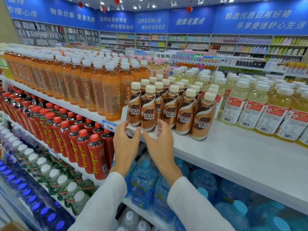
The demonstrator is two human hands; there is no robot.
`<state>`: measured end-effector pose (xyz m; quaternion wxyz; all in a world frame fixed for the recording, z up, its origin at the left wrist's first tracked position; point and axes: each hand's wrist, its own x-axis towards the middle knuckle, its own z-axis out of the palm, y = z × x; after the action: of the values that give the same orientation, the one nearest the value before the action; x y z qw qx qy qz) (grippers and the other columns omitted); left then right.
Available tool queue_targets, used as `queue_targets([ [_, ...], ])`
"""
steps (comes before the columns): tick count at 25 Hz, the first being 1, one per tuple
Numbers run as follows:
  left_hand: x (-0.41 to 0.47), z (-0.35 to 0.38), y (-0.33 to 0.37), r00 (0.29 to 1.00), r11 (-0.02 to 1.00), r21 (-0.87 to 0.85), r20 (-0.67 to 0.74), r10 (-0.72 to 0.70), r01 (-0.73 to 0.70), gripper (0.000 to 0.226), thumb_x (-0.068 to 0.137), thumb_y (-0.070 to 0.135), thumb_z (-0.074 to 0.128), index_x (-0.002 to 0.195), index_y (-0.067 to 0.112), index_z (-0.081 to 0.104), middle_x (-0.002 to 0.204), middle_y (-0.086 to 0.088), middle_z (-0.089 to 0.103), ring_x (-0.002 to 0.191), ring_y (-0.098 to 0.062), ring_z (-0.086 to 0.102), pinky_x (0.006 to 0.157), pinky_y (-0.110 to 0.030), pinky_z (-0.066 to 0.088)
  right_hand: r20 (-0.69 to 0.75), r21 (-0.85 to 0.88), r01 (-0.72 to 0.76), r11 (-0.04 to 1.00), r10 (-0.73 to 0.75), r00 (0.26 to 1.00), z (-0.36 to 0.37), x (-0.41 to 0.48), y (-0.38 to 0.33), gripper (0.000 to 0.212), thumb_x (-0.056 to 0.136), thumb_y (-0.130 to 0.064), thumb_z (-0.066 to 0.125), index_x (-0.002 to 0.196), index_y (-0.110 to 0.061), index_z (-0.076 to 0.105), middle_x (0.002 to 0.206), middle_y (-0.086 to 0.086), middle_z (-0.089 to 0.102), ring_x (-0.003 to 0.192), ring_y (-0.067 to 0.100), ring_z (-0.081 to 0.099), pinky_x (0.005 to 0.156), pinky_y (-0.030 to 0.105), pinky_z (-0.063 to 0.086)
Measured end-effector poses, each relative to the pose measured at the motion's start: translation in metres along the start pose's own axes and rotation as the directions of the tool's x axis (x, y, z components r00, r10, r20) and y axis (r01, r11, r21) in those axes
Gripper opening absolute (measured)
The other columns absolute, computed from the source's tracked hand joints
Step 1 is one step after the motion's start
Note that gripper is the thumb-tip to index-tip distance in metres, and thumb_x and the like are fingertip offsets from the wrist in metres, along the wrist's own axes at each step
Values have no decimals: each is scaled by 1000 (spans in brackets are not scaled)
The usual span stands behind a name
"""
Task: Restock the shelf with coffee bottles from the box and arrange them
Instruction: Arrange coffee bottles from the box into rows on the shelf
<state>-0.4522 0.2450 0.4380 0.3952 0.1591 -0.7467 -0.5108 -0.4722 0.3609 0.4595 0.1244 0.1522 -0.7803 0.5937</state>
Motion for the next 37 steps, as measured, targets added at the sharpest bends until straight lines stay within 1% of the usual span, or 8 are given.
queue_targets([
  [5,-78,-37,0,987,988,-21,-36,-154,153,36,95,39,65,128,26,62,123,13,64,113,-3,60,98,-33,53,208,112,-15,994,-9,978,-33,-75,12,41,89,-37,72,127,-34,59,123,-26,58,118,-8,52,103,21,45],
  [9,-167,-85,-13,952,961,-13,-133,-275,275,22,95,36,66,117,34,66,114,20,68,104,8,62,88,-14,50,381,198,-150,969,65,922,-32,-139,47,32,90,-38,71,121,-35,65,122,-22,65,117,-4,58,104,31,47],
  [15,-297,-155,-54,801,851,4,-340,-493,526,19,95,28,67,114,26,69,112,16,71,105,4,65,81,-4,46,663,113,-385,916,219,716,-8,-240,96,11,94,-37,66,104,-40,68,115,-20,69,108,-2,63,99,30,49],
  [19,-361,-194,-63,670,761,-21,-458,-584,649,12,95,29,66,105,36,68,105,24,69,94,16,61,74,-4,46,771,-21,-441,897,295,565,11,-290,114,12,95,-26,67,100,-37,68,108,-15,71,102,-2,64,93,24,46],
  [24,-390,-238,-83,532,684,-113,-542,-650,721,15,96,24,66,111,24,67,104,16,68,92,8,60,70,1,44,824,-187,-423,886,376,424,55,-327,122,16,93,-22,69,87,-37,72,98,-11,74,102,11,67,96,33,49],
  [29,-388,-279,-125,439,606,-141,-565,-699,783,14,95,27,67,108,27,68,105,15,70,97,4,63,79,-9,49,856,-282,-367,886,405,321,118,-339,116,6,96,-26,66,101,-27,69,104,-13,71,104,6,65,100,32,48],
  [33,-377,-308,-159,396,550,-161,-536,-746,819,20,97,26,65,116,26,64,109,14,69,103,-1,63,87,-14,49,866,-342,-281,897,417,275,165,-342,111,17,96,-37,63,112,-29,66,110,-15,68,109,5,62,96,28,45],
  [37,-359,-328,-204,269,419,-208,-508,-819,884,38,99,32,60,134,19,54,122,3,66,110,-15,61,94,-28,46,864,-401,-235,885,451,224,204,-338,113,17,98,-42,60,112,-35,64,112,-19,66,109,1,59,94,27,45],
])
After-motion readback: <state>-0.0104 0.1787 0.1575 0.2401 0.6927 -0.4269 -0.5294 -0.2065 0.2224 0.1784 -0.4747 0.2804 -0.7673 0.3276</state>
